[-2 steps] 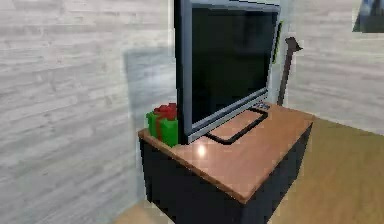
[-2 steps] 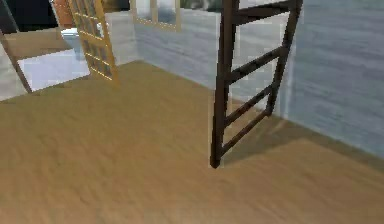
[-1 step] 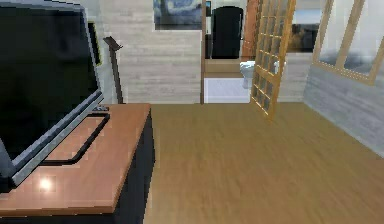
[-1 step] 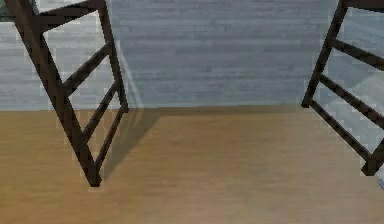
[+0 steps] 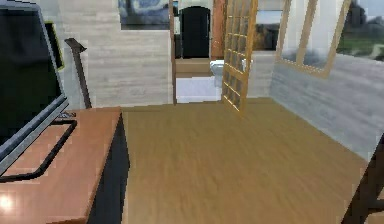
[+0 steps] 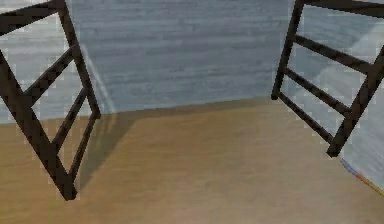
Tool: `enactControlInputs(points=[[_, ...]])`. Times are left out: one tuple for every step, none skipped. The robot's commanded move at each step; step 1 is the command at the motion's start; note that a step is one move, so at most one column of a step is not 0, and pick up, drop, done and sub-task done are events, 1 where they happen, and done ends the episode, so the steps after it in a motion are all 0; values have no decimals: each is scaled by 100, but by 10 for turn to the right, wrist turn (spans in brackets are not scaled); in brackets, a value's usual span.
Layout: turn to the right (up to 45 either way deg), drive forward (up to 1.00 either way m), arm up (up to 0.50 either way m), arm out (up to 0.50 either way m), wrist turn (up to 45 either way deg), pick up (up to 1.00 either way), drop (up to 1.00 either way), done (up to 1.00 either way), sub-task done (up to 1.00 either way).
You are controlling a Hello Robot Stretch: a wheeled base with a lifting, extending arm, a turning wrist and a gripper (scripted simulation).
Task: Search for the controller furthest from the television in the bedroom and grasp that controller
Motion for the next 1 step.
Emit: enactControlInputs(points=[[0, 30, 0, 0, 0, 0, 0, 0, 0]])
